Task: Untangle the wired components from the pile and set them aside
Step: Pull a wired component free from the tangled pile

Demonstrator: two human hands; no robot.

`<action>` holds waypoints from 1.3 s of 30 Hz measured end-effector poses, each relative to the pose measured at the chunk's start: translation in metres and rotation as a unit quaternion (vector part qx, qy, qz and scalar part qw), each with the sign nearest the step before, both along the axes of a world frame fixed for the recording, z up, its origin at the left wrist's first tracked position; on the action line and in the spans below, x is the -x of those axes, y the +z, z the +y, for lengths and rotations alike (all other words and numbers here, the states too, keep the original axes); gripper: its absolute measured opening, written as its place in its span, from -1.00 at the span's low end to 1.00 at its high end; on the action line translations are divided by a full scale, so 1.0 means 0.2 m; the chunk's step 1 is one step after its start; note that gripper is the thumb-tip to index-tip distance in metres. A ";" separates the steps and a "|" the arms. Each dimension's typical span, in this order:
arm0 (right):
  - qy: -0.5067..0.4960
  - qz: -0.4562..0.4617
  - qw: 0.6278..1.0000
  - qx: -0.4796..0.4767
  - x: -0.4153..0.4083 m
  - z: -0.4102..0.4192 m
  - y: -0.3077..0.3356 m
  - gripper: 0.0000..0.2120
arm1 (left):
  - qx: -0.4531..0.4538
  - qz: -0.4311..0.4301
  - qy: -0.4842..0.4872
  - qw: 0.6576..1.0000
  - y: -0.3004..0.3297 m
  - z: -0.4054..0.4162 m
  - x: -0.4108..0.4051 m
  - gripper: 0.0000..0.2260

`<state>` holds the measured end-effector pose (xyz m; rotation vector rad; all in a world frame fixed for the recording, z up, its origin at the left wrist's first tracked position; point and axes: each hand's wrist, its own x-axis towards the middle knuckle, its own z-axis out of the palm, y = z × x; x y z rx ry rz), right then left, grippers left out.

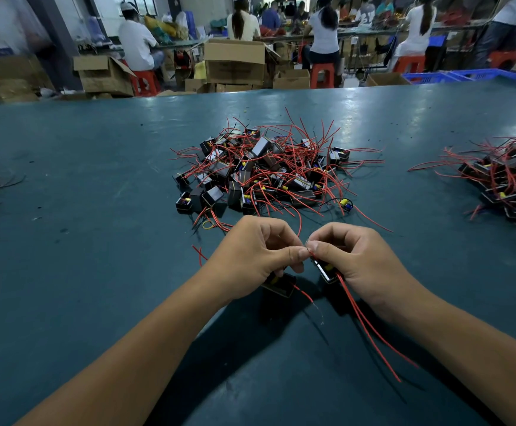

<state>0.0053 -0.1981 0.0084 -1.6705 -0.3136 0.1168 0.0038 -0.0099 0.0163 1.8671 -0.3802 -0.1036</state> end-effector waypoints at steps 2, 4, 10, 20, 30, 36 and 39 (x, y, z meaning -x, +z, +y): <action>0.001 -0.009 1.000 0.010 0.00 0.00 0.00 -0.87 | -0.010 -0.002 0.000 1.000 0.00 0.00 0.00 -0.89; 0.003 -0.015 1.000 0.017 -0.01 0.00 0.00 -0.86 | -0.023 -0.005 0.001 1.000 0.00 0.00 0.00 -0.89; 0.019 -0.020 1.000 0.008 -0.02 -0.01 0.00 -0.88 | -0.092 -0.115 0.069 0.987 0.03 0.02 0.01 -0.89; 0.041 -0.032 0.998 0.018 -0.01 -0.02 0.02 -0.88 | -0.185 -0.231 0.038 0.954 0.08 0.04 0.03 -0.91; 0.061 -0.066 0.995 0.053 0.00 -0.03 0.03 -0.87 | -0.224 -0.239 0.017 0.945 0.10 0.03 0.04 -0.91; 0.012 -0.215 0.961 0.175 0.02 -0.04 0.05 -0.90 | -0.118 -0.084 0.043 0.989 0.08 -0.01 0.04 -0.77; 0.005 -0.281 0.938 0.201 0.02 -0.04 0.05 -0.96 | -0.029 0.041 0.071 0.996 0.07 -0.04 0.05 -0.72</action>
